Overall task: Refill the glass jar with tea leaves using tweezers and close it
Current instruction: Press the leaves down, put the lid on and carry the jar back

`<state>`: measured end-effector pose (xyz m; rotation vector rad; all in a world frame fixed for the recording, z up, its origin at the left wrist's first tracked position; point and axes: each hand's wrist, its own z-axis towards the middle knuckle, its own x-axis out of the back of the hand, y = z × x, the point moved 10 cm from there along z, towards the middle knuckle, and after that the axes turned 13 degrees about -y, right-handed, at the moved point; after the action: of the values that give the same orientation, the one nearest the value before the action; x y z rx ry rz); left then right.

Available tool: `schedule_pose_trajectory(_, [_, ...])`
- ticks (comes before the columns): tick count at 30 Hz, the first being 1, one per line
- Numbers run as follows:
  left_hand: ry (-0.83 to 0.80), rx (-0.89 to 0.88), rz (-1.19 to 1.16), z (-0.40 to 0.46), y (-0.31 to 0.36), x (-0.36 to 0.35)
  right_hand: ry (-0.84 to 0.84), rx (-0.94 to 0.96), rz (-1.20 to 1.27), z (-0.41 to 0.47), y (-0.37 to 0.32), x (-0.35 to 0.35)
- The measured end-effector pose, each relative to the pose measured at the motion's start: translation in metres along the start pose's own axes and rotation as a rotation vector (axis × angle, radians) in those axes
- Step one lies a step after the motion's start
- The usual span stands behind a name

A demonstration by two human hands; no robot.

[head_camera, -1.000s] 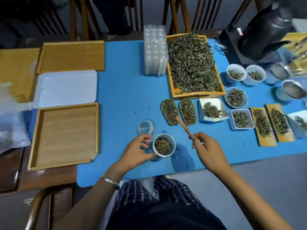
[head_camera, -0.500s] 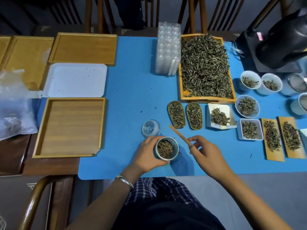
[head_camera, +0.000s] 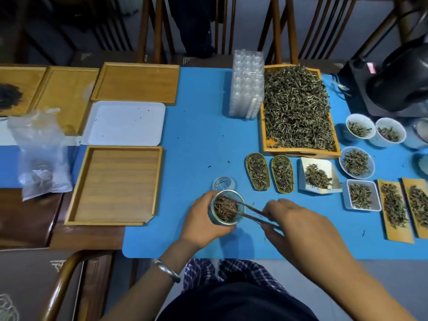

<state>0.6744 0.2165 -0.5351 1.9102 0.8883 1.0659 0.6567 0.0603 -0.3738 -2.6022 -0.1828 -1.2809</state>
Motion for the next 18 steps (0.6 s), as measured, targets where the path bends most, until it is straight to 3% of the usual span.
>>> schedule_pose_trajectory(6, [0.105,-0.005,-0.002,-0.012,-0.002,0.026,-0.01,-0.003,-0.282,0.024,-0.042,0.008])
schedule_pose_trajectory(15, [0.044,-0.025,0.161,-0.022,0.002,0.024,-0.089,0.065,-0.22,0.029,-0.07,-0.014])
schedule_pose_trajectory(18, [0.054,-0.006,0.136,-0.023,-0.002,0.025,-0.033,0.055,-0.198,0.03,-0.064,-0.014])
